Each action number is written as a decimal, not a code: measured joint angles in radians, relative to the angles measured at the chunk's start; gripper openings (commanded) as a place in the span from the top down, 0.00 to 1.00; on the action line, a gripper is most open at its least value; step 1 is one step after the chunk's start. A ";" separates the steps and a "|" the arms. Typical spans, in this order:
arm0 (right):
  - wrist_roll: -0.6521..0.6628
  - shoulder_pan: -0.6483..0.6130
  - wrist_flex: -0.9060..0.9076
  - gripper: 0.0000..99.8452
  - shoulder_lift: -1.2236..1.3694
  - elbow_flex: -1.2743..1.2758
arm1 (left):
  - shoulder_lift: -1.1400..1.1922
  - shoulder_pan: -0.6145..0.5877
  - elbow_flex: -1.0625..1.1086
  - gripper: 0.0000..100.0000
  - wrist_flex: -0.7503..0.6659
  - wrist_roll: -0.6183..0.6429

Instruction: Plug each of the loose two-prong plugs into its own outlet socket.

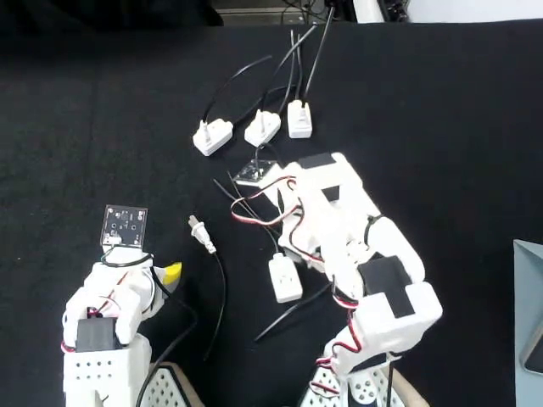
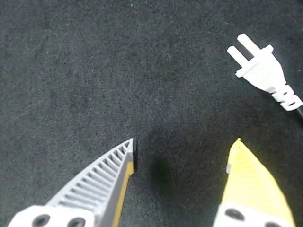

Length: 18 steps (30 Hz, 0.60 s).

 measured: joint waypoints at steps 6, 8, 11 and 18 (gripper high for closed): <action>0.000 0.000 0.061 0.87 0.000 -0.052 | 0.000 0.000 0.000 0.69 0.000 0.000; 0.000 0.000 0.074 0.87 0.000 -0.052 | 0.000 0.000 0.000 0.69 0.000 0.000; 0.000 0.000 0.078 0.88 0.000 -0.052 | 0.000 0.000 0.000 0.69 0.000 0.000; 0.000 0.000 0.078 0.89 0.011 -0.052 | 0.000 0.000 0.000 0.69 0.000 0.000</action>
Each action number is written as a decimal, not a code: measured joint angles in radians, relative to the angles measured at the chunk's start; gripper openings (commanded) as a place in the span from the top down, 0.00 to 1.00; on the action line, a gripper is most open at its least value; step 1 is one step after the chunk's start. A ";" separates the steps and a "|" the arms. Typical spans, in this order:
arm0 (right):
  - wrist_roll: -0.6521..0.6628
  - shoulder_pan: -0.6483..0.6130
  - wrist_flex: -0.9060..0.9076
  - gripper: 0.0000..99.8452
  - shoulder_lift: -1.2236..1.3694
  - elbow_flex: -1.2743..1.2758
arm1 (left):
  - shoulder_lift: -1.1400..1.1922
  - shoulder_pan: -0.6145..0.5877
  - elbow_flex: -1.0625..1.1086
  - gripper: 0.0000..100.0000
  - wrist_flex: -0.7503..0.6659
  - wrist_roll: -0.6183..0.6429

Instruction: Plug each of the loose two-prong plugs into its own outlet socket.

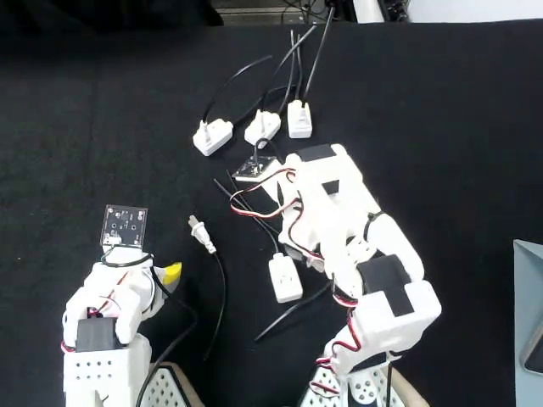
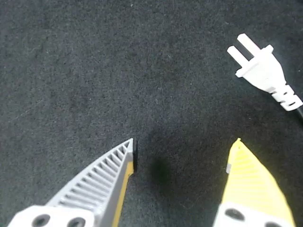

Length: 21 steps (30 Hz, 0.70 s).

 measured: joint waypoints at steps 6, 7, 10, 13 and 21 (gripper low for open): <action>0.000 0.000 0.000 0.91 0.068 -0.005 | 0.000 0.000 0.000 0.69 0.000 0.000; 0.000 0.000 0.000 0.93 0.071 -0.009 | 0.000 0.000 0.000 0.69 0.000 0.000; 0.000 0.000 0.000 0.95 0.074 -0.035 | 0.000 0.000 0.000 0.69 0.000 0.000; 0.000 0.000 0.003 0.90 0.074 -0.058 | 0.000 0.000 0.000 0.69 0.000 0.000; 0.000 0.000 0.031 0.87 0.078 -0.058 | 0.000 0.000 0.000 0.69 0.000 0.000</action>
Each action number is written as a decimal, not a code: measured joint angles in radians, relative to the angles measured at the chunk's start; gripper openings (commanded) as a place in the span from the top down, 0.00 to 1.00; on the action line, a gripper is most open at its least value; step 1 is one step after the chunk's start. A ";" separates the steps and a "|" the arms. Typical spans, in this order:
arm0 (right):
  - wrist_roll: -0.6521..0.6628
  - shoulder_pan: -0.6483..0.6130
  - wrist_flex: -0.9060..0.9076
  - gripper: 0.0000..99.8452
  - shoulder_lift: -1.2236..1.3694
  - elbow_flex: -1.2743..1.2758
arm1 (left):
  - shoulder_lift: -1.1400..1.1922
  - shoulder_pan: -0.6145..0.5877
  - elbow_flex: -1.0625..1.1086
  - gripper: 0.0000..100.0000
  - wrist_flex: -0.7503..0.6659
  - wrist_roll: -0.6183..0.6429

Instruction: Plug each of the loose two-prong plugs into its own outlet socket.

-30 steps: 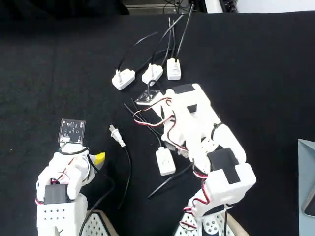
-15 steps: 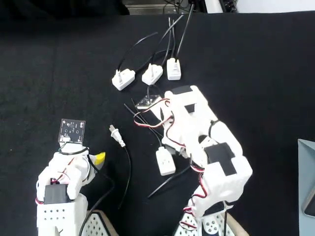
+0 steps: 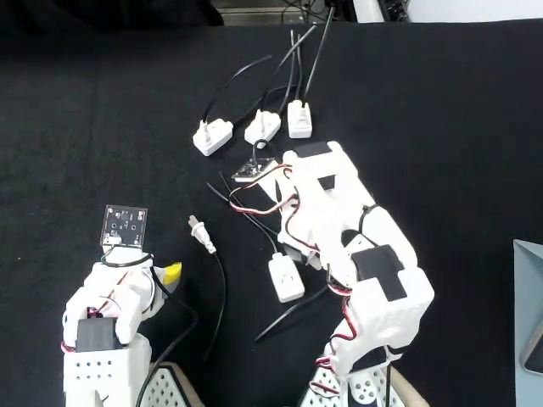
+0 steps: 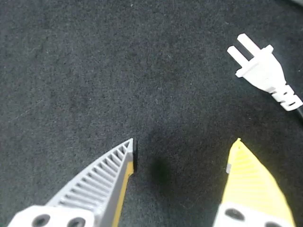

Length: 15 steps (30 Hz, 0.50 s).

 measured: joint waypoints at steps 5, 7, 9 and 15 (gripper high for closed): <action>0.000 0.000 0.000 0.87 0.002 0.000 | 0.000 0.000 0.000 0.69 0.000 0.000; 0.000 0.000 0.000 0.88 0.002 0.000 | 0.000 0.000 0.000 0.69 0.000 0.000; 0.000 0.000 0.000 0.91 0.002 0.000 | 0.000 0.000 0.000 0.69 0.000 0.000; 0.000 0.000 -0.043 0.99 0.002 0.000 | 0.000 0.000 0.000 0.69 0.000 0.000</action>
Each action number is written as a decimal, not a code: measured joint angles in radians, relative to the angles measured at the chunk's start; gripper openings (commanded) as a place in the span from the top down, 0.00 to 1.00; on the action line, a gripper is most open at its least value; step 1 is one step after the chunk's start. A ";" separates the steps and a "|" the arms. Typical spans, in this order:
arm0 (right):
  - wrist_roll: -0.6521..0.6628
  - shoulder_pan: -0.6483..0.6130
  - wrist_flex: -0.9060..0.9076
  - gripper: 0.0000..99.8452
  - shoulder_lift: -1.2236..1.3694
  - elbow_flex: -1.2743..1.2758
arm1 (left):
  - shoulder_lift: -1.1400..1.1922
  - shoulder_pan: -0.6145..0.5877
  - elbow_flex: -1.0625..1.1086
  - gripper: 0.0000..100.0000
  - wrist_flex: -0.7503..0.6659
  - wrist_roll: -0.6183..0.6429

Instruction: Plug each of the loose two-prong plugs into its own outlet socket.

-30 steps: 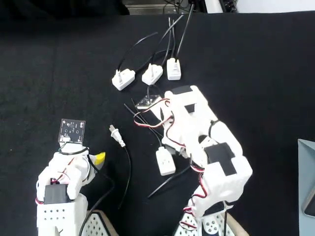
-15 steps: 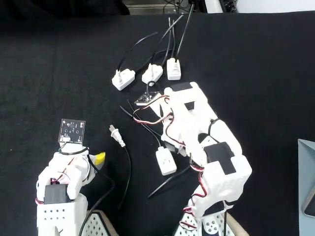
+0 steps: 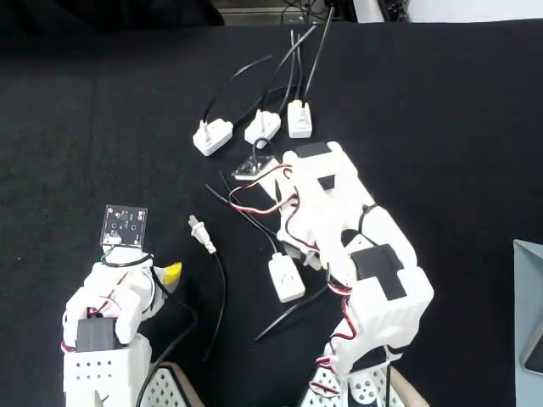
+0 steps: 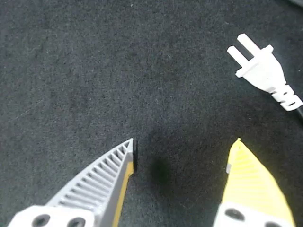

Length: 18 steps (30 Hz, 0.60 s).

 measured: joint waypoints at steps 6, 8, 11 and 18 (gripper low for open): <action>0.000 0.000 -0.005 0.99 -0.003 0.000 | 0.000 0.000 0.000 0.69 0.000 0.000; 0.000 0.000 -0.003 0.99 -0.034 0.000 | 0.000 0.000 0.000 0.69 0.000 0.000; 0.000 0.000 0.020 0.99 -0.121 0.002 | 0.000 0.000 0.000 0.69 0.000 0.000; -0.052 0.000 0.031 0.99 -0.379 0.064 | 0.000 0.000 0.000 0.69 0.000 0.000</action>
